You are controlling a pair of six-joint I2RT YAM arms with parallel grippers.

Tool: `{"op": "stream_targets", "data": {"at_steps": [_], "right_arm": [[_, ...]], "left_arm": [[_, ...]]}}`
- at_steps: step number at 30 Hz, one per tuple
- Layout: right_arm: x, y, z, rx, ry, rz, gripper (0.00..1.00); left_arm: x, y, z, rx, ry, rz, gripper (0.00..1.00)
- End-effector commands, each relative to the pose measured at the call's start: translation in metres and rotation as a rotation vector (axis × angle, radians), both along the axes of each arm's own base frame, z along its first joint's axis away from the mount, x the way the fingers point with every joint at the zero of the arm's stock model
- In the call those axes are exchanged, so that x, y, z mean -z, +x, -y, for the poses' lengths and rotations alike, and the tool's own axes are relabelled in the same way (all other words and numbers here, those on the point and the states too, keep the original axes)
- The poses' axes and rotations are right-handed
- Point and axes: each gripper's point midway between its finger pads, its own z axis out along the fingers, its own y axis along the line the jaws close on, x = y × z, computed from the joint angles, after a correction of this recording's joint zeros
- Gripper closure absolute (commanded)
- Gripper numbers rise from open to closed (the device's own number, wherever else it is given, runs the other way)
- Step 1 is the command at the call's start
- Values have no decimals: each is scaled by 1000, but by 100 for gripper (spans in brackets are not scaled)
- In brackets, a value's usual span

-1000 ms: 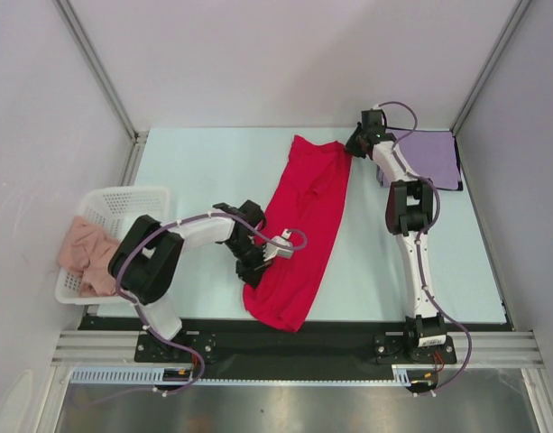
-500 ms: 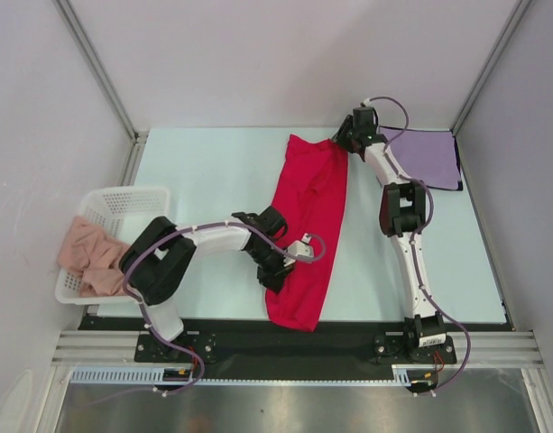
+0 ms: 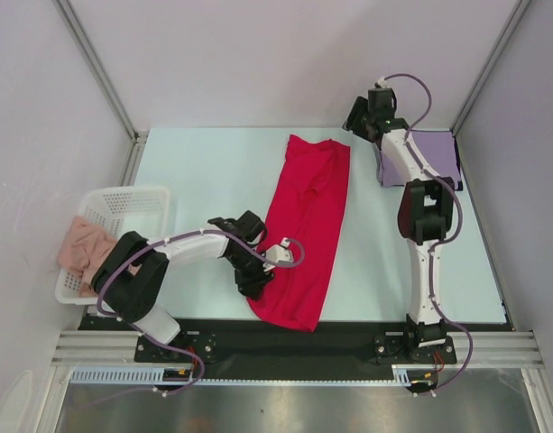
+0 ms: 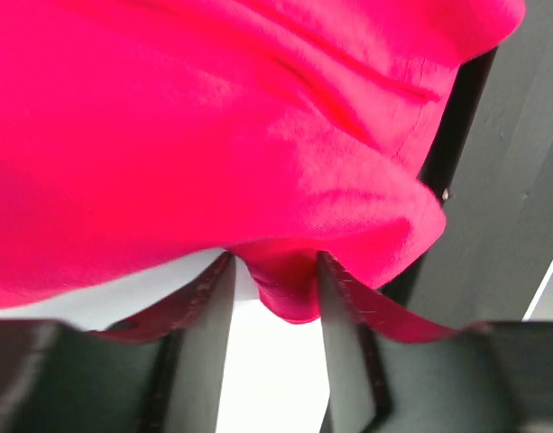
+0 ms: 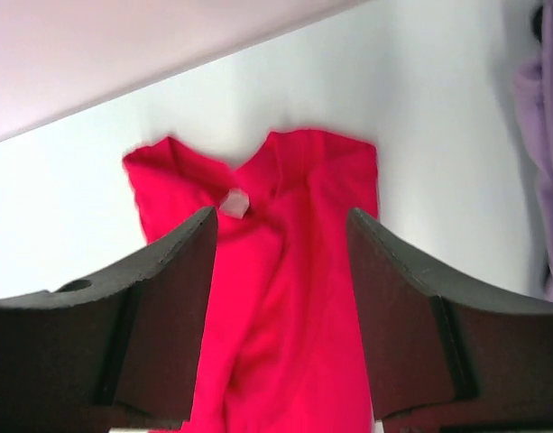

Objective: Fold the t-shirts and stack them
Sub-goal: Fold the tshirt

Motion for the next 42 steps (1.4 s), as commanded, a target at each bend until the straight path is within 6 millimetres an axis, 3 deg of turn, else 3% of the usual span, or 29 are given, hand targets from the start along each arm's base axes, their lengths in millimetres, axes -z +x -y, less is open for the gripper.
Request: {"op": "stream_targets", "data": {"at_steps": [1,7,14,20,21,22,23,24,25,27,28,29,31,32,35,36,39,40,42], "right_arm": [[-1,-31,11,30,-6,-58,37],[53,-31,24,73,120,-183,44],[95,-19,11,49,233,-225,55],[120,-4,-5,24,339,-228,76],[113,3,-9,28,363,-209,81],[127,3,-11,25,377,-229,84],[127,7,-13,24,391,-224,87],[128,10,-16,21,401,-222,98],[130,18,-18,25,422,-209,100],[126,30,-18,31,450,-169,100],[114,39,-19,46,491,-133,100],[118,45,-17,59,510,-119,100],[101,63,-16,83,548,-31,100],[83,73,-17,90,574,20,100],[71,84,-21,75,589,87,98],[61,83,-21,66,583,97,80],[63,69,-16,42,500,52,51],[34,64,-12,30,477,80,47],[5,46,-5,14,400,72,42]], "left_arm": [[-4,-4,-13,18,22,34,51],[-17,0,-32,-25,42,81,41],[-15,-5,-54,-69,117,91,39],[-22,2,-53,-102,127,119,38],[-23,2,-52,-114,126,113,38],[-24,2,-50,-117,114,107,38],[-24,3,-49,-119,113,105,38],[-22,3,-49,-122,117,102,38],[-21,4,-49,-127,124,104,38],[-19,6,-50,-131,135,99,38],[-20,9,-49,-133,136,107,38],[-19,11,-48,-137,140,113,38],[-21,22,-44,-147,140,134,38],[-21,26,-43,-152,145,146,38],[-23,41,-37,-159,147,189,38],[-22,48,-37,-162,161,218,38],[-22,53,-30,-123,191,270,38],[-26,52,-23,-92,184,287,38],[-36,50,-11,-44,158,310,38]]}}
